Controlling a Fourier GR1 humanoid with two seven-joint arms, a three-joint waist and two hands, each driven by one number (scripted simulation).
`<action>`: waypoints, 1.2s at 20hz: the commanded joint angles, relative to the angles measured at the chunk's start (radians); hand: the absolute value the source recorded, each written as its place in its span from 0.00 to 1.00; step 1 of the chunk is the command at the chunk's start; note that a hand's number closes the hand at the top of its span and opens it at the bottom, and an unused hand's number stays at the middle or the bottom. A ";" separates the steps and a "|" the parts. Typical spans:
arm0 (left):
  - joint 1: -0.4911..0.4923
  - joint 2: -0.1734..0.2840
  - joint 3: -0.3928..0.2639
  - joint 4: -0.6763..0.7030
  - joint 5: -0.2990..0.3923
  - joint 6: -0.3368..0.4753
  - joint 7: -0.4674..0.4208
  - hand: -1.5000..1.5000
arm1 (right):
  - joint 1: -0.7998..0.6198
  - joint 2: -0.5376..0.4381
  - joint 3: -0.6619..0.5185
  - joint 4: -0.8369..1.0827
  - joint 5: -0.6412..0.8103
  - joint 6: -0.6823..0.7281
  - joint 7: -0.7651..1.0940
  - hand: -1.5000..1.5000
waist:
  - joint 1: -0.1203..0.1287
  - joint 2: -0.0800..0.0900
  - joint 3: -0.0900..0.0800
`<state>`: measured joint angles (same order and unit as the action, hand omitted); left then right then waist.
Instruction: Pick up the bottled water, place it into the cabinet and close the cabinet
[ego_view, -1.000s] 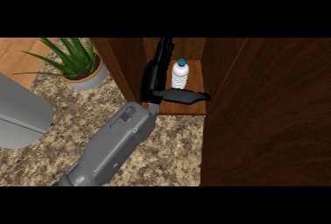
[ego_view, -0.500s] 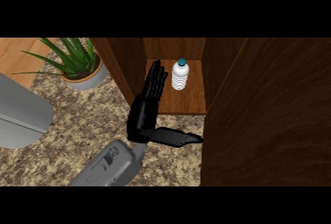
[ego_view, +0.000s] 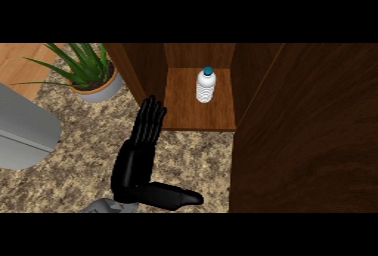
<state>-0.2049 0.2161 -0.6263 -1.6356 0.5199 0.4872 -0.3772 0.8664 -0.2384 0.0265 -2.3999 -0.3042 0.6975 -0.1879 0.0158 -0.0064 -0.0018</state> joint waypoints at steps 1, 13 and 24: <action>0.117 0.065 -0.001 -0.116 0.000 -0.015 -0.018 0.00 | 0.015 -0.047 0.063 -0.209 0.035 -0.018 0.140 1.00 | 0.007 0.004 -0.001; 0.302 0.179 0.047 -0.272 0.015 -0.046 -0.045 0.00 | -0.014 0.012 0.444 -0.265 0.277 -0.082 0.249 1.00 | -0.017 -0.007 -0.003; 0.456 0.294 0.171 -0.346 0.112 -0.167 -0.096 0.00 | -0.284 0.126 0.743 -0.176 0.507 -0.180 0.403 1.00 | 0.019 -0.009 -0.009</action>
<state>0.2004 0.4644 -0.4927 -1.9570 0.5995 0.3631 -0.4654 0.6635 -0.1529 0.5706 -2.4820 0.0271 0.5218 0.1436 0.0208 -0.0126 -0.0076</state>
